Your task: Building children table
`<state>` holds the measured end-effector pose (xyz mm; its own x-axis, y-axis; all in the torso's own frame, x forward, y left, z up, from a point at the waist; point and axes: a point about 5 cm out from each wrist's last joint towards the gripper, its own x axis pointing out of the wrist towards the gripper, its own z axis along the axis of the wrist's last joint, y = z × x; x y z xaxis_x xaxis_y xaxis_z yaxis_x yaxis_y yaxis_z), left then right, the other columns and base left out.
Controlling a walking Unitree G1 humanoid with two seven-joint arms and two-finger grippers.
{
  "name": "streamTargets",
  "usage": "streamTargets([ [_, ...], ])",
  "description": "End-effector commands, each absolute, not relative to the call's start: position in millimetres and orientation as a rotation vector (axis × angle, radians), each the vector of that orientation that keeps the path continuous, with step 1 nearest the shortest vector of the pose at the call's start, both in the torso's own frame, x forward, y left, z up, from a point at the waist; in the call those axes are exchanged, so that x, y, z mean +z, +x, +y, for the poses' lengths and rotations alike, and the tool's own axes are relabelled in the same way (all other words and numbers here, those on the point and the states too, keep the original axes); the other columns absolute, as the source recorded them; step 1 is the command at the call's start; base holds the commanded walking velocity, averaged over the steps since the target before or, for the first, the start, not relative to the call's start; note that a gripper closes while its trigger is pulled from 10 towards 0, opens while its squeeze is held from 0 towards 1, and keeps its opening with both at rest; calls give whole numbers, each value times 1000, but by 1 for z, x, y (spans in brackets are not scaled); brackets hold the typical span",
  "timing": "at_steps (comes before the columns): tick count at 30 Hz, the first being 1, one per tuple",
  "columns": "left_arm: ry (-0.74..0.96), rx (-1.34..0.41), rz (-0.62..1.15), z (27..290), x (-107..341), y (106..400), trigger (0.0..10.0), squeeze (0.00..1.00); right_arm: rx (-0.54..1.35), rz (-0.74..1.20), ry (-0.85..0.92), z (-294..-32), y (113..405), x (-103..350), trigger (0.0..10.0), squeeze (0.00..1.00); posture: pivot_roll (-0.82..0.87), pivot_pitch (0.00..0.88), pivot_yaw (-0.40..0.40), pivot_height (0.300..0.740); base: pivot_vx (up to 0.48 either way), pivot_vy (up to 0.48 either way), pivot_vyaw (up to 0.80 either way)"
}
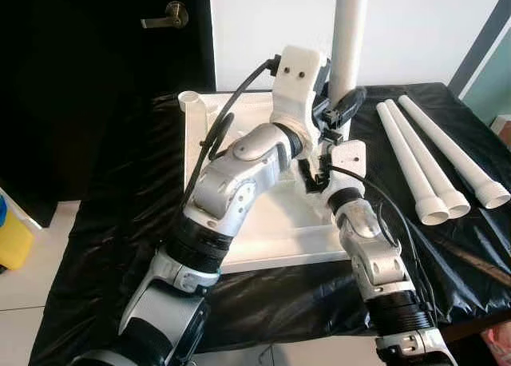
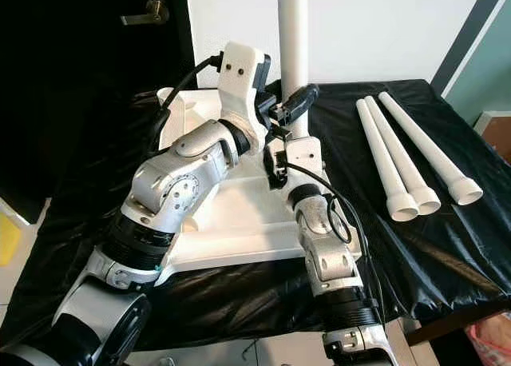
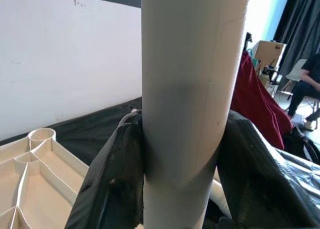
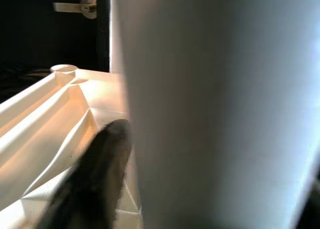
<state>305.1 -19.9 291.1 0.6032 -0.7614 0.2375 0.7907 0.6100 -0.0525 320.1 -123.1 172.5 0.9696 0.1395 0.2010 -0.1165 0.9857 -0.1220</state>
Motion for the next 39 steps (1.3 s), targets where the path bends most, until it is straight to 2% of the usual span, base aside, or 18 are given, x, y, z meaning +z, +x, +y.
streamTargets([
  [1, -160, -943, -210, -27, 297, 300, 10000, 0, 127, -220, -104, -122, 322, 174, 0, 0, 7, 0, -45, 740, 0, 0, 0],
  [11, -133, -954, -228, -31, 297, 297, 10000, 0, 93, -220, -94, -125, 323, 173, 0, 0, 11, 0, -40, 740, 0, 0, 0],
  [12, -122, -956, -235, -31, 297, 297, 10000, 0, 85, -218, -91, -126, 324, 173, 3686, 0, 11, 0, -40, 740, 0, 0, 0],
  [13, -122, -956, -235, -31, 297, 297, 10000, 0, 85, -218, -91, -126, 324, 173, 3686, 0, 11, 0, -40, 740, 0, 0, 0],
  [14, -101, -957, -255, -31, 298, 296, 10000, 0, 80, -213, -89, -127, 324, 172, 10000, 0, 12, 0, -39, 740, 0, 0, 0],
  [15, -101, -957, -255, -31, 298, 296, 10000, 0, 80, -213, -89, -127, 324, 172, 10000, 0, 12, 0, -39, 740, 0, 0, 0],
  [16, -121, -967, -258, -31, 298, 295, 10000, 1000, 75, -209, -85, -128, 325, 172, 10000, 0, 11, 0, -37, 740, 0, 0, 0],
  [21, -166, -991, -262, -30, 300, 293, 10000, 1000, 52, -201, -73, -131, 327, 171, 10000, 0, 11, 0, -37, 740, 0, 0, 0],
  [22, -160, -992, -277, -30, 301, 292, 10000, 894, 38, -198, -72, -133, 327, 171, 10000, 0, 11, 0, -36, 740, 0, 0, 0],
  [26, -155, -992, -287, -30, 302, 292, 10000, 894, 30, -196, -72, -135, 328, 171, 10000, 0, 11, 0, -36, 740, 0, 0, 0],
  [27, -147, -996, -316, -29, 305, 290, 10000, 0, 14, -192, -76, -138, 328, 170, 10000, 0, 11, 0, -35, 740, 0, 0, 0],
  [34, -42, -957, -420, -19, 298, 285, 10000, 0, -77, -204, -51, -159, 323, 168, 10000, 0, 9, 0, -26, 740, 0, 0, 0],
  [39, -2, -932, -395, -8, 278, 288, 10000, 0, -148, -269, -13, -178, 307, 170, 10000, 0, 2, 2, -21, 740, 0, 0, 0],
])
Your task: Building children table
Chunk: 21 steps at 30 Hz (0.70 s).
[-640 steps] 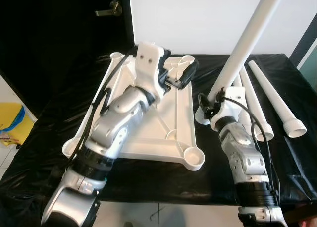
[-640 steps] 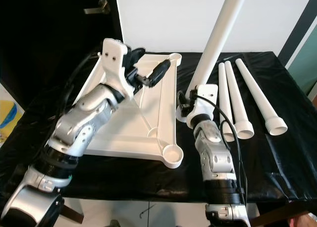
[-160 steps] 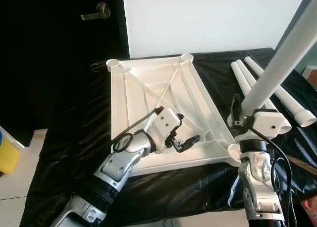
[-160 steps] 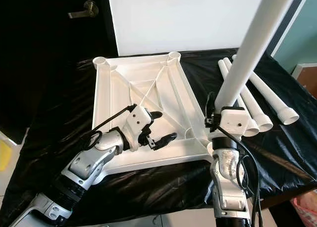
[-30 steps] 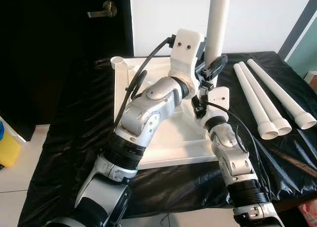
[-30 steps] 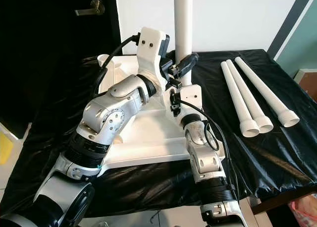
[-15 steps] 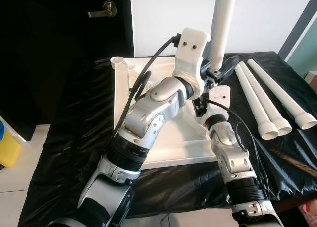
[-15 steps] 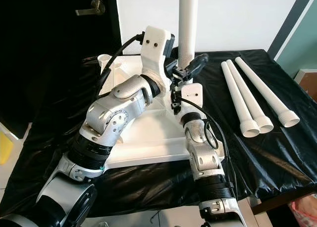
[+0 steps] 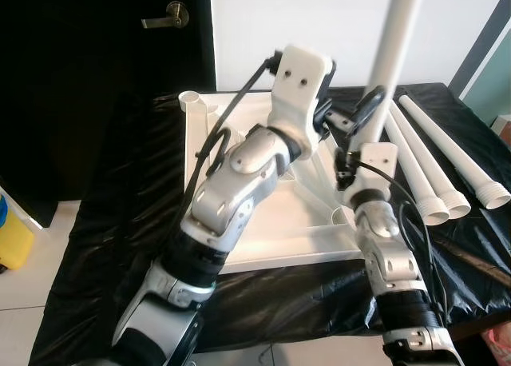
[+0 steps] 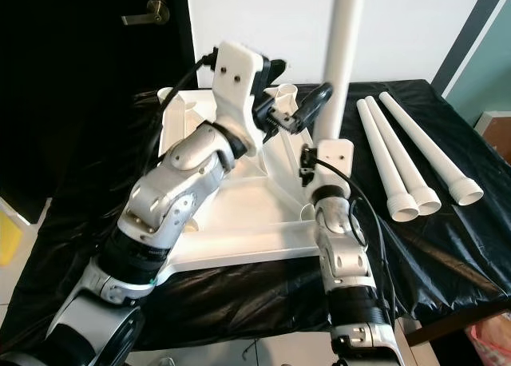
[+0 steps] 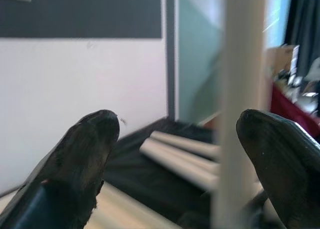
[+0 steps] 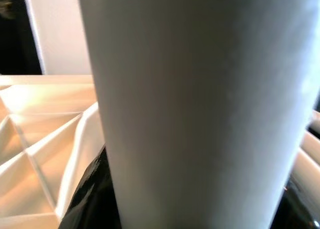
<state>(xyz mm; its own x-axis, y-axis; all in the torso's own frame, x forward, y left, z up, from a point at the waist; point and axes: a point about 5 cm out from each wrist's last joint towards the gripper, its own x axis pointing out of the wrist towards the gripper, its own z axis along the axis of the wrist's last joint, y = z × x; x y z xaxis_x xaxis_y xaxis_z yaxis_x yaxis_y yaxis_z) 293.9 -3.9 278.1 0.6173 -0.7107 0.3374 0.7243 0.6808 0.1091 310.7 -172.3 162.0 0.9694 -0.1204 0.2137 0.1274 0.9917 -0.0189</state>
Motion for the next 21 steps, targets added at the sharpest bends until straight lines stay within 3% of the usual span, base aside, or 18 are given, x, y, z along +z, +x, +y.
streamTargets([
  [1, -2, -932, -395, -8, 278, 288, 10000, 0, -148, -269, -13, -178, 307, 170, 10000, 0, 2, 2, -21, 740, 0, 0, 0],
  [10, 80, -950, -350, -6, 243, 281, 10000, 0, -180, -281, -16, -191, 289, 164, 10000, 0, -7, 11, -15, 740, 0, 0, 0],
  [16, 189, -999, -264, 0, 196, 275, 10000, 0, -175, -270, -16, -197, 269, 154, 10000, 0, -13, 8, -14, 740, 0, 0, 0],
  [21, 215, -1029, -245, 1, 187, 273, 10000, 0, -180, -263, -18, -198, 263, 151, 10000, 0, -16, 8, -11, 740, 0, 0, 0],
])
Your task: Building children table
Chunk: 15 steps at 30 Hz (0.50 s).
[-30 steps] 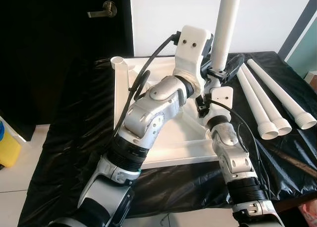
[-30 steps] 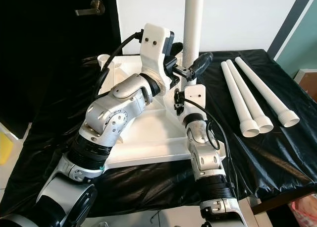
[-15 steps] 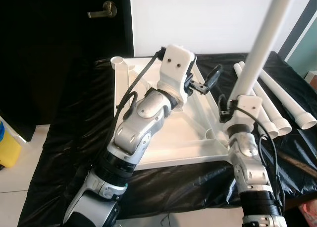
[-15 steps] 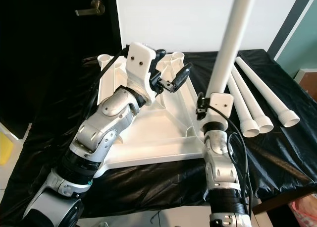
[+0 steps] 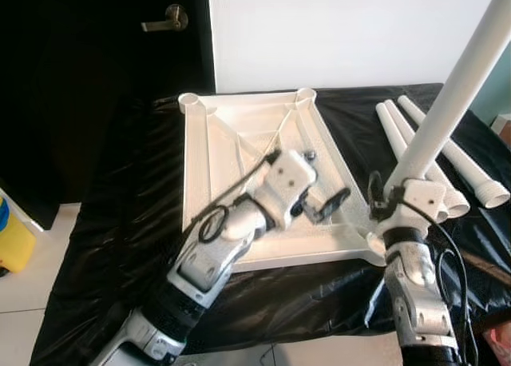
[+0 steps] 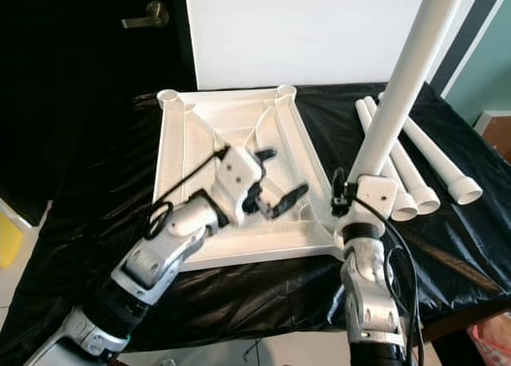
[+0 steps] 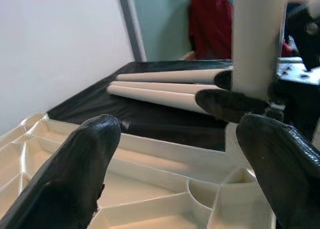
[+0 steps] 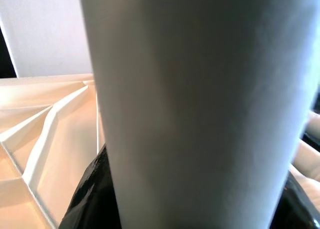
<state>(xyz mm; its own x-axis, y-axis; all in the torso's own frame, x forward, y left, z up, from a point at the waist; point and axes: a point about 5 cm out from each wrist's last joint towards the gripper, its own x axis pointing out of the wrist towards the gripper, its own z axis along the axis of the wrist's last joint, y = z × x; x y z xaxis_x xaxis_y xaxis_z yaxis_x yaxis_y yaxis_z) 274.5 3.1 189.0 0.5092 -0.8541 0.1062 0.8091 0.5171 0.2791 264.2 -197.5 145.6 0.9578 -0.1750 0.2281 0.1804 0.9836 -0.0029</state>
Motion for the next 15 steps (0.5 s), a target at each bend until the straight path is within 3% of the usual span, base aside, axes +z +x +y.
streamTargets([
  [1, 230, -1041, -240, 2, 183, 272, 10000, 0, -183, -258, -21, -199, 260, 150, 10000, 0, -21, 10, -10, 740, 0, 0, 0],
  [15, 252, -1134, -203, 2, 170, 267, 10000, 0, -183, -209, -33, -211, 243, 133, 10000, 0, -37, 10, 6, 740, 0, 0, 0],
])
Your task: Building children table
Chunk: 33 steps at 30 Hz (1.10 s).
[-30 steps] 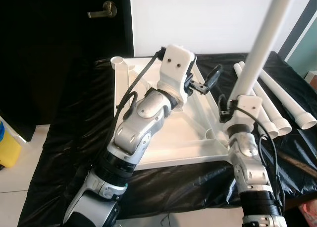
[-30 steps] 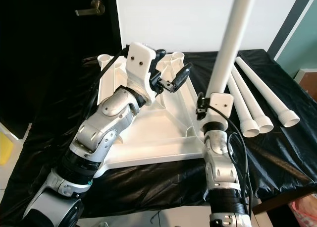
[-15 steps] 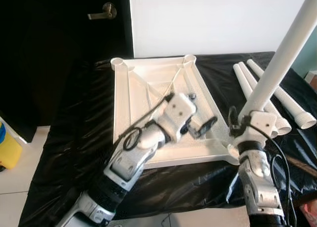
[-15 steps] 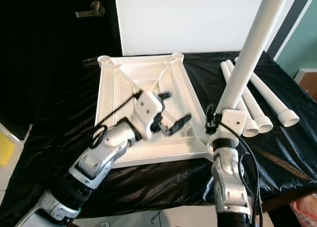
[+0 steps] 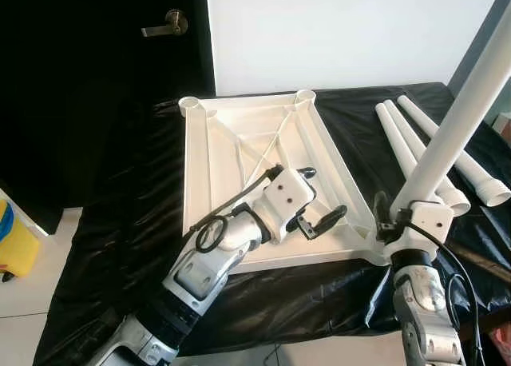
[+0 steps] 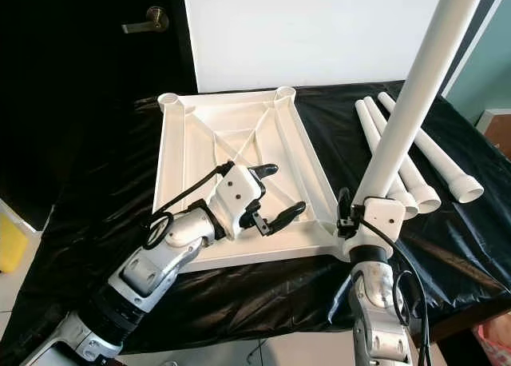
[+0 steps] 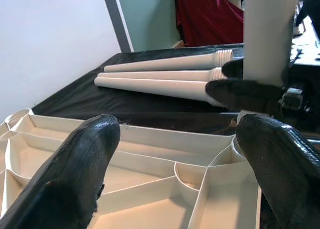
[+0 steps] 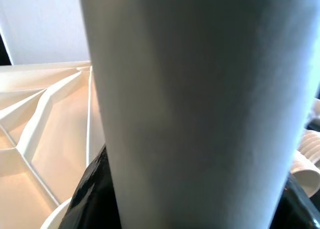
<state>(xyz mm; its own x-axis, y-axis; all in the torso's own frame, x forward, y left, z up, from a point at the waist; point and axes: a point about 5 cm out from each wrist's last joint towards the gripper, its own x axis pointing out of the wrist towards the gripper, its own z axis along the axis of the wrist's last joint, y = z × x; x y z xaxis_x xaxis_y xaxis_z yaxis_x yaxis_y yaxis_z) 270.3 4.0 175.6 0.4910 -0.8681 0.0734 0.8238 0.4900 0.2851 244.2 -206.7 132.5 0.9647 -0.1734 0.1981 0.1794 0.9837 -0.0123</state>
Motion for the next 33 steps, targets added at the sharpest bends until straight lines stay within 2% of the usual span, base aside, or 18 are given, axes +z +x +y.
streamTargets([
  [1, 252, -1134, -203, 2, 170, 267, 10000, 0, -183, -209, -33, -211, 243, 133, 10000, 0, -37, 10, 6, 740, 0, 0, 0],
  [11, 267, -1136, -199, 3, 170, 266, 10000, 0, -185, -143, -20, -218, 248, 116, 10000, 0, -31, 16, 6, 740, 0, 0, 0],
  [18, 267, -1132, -203, 3, 170, 266, 10000, 0, -110, -145, -19, -212, 254, 114, 10000, 0, -25, 13, 1, 740, 0, 0, 0],
  [33, 267, -1129, -210, 2, 172, 268, 10000, 0, -57, -109, -34, -205, 243, 99, 10000, 0, -29, 3, -4, 740, 0, 0, 0],
])
